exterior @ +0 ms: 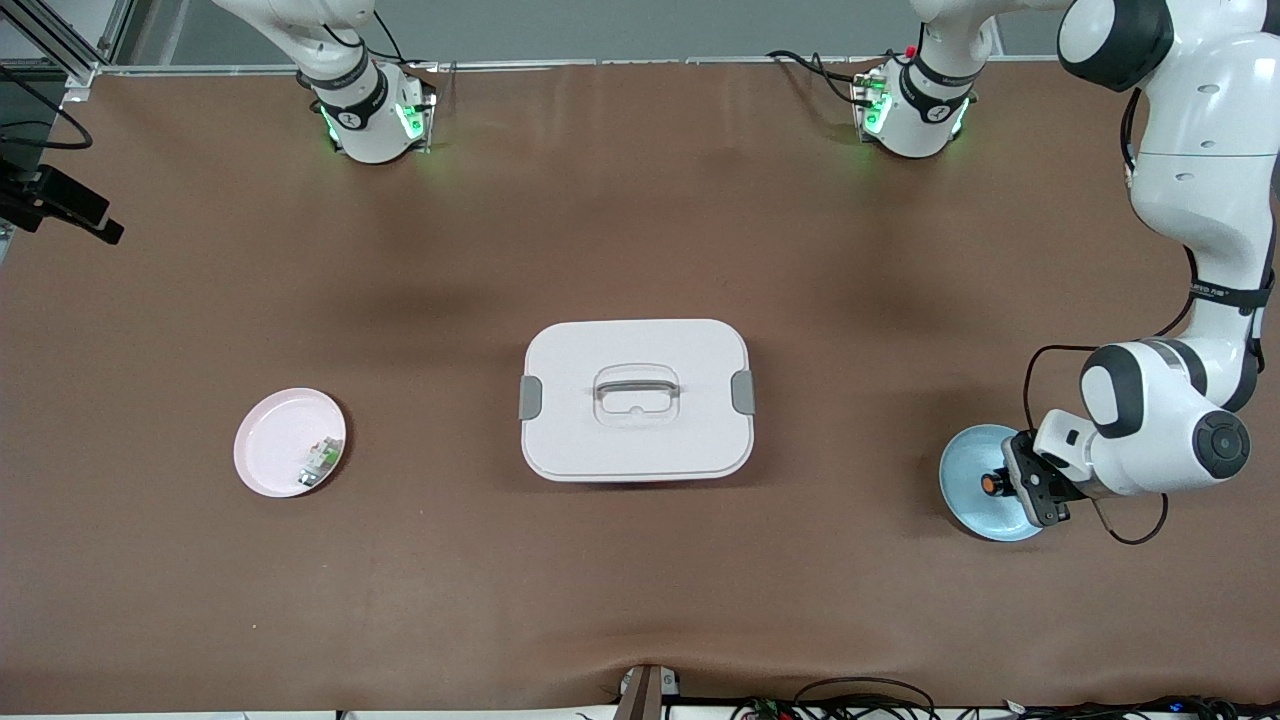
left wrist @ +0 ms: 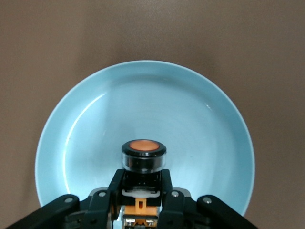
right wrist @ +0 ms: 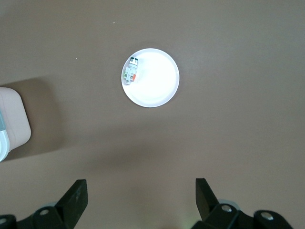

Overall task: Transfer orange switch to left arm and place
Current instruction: 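Lower the orange switch onto the blue plate with the left gripper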

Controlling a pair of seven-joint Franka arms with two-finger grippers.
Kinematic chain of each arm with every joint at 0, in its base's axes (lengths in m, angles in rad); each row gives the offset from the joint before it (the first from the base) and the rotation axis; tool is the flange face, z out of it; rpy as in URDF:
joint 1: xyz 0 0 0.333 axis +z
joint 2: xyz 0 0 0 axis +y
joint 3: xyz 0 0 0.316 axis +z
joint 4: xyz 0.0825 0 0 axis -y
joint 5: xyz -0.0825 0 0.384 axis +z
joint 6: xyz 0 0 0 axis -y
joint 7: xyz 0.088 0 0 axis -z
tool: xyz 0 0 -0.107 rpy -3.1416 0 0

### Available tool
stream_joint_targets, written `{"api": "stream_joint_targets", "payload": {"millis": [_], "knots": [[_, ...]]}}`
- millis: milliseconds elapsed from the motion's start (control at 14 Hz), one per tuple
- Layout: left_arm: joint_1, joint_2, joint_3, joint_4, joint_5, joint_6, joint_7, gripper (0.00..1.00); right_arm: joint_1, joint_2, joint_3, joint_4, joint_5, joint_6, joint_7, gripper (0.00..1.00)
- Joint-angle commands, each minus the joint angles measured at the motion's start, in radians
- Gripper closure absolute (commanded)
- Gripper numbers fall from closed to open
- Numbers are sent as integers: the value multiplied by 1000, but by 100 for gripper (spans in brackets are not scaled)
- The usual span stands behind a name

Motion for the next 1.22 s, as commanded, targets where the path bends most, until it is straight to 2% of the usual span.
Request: {"api": "stream_joint_targets", "payload": {"millis": [0,72,143,215,430,501,860,1003,1146], "knots": [[-3,4,-6,11,14,21,37,92,0,15,13,38,-16,-21,8,0],[-10,4,-6,11,11,23,29,64,14,18,7,38,-16,-18,8,0],[-12,4,-6,11,-3,21,25,13,34,32,-3,39,-18,-13,8,0],[-12,3,-7,10,-12,21,28,0,61,41,-24,42,-18,-12,8,0],[-26,-10,-9,13,-44,11,10,0,190,49,-152,45,-16,-9,8,0],[-39,-25,-9,16,-53,-6,-10,0,209,50,-170,47,-15,-7,8,0],[-56,-108,-10,54,-41,-195,-266,0,211,55,-171,51,-16,-7,8,0],[-107,-149,0,53,-31,-271,-439,0,211,55,-171,51,-16,-7,8,0],[-124,-184,-3,53,35,-313,-567,0,206,62,-171,53,-15,-6,8,0]]}}
